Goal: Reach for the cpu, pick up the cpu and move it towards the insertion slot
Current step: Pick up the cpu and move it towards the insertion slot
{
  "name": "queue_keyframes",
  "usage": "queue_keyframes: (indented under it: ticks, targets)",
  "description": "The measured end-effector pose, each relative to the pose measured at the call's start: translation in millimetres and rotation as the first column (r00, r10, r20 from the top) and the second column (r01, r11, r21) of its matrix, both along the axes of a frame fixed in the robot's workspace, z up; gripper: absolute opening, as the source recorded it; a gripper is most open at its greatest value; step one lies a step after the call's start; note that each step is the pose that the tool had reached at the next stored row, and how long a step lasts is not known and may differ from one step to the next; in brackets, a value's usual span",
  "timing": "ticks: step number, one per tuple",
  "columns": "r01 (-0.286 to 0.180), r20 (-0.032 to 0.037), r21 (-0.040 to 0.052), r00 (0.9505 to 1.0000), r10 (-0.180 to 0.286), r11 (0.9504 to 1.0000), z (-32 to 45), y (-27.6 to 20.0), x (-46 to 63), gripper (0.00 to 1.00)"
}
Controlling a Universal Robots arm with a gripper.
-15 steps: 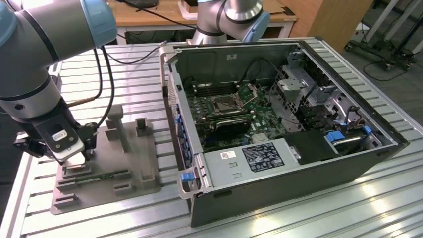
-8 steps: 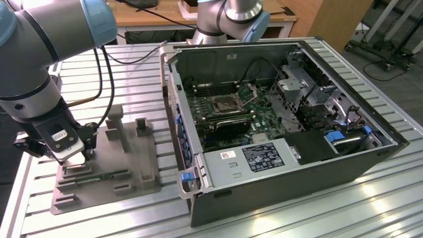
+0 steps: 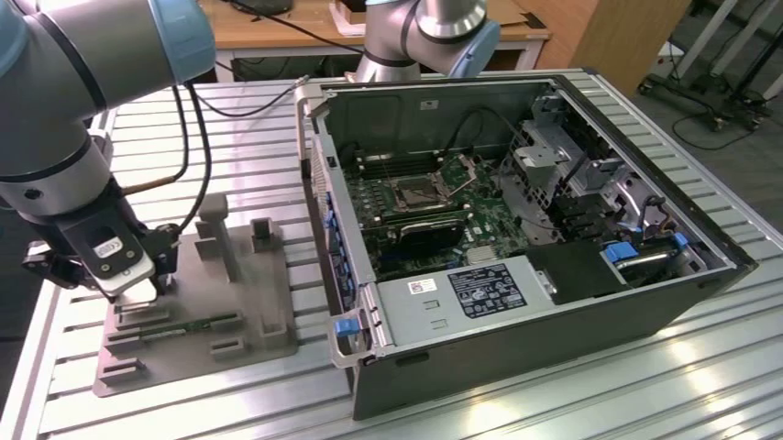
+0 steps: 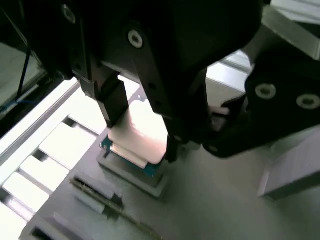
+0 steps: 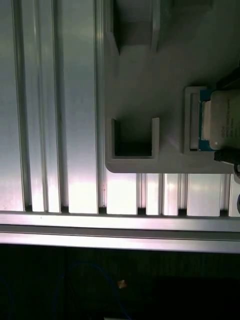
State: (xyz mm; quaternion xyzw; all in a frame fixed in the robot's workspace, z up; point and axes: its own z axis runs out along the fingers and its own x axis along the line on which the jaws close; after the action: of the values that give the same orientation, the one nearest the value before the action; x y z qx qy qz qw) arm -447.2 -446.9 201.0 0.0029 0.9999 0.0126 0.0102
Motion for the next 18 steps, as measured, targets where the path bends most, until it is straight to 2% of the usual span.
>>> queue_keyframes:
  ticks: [8,18]
  targets:
    - [0.0,-0.0001,0.0,1.0,0.0,1.0,0.5,0.0,0.0,0.54]
    - [0.0,-0.0002,-0.0001,1.0,0.0,1.0,6.9,-0.1,0.0,0.54]
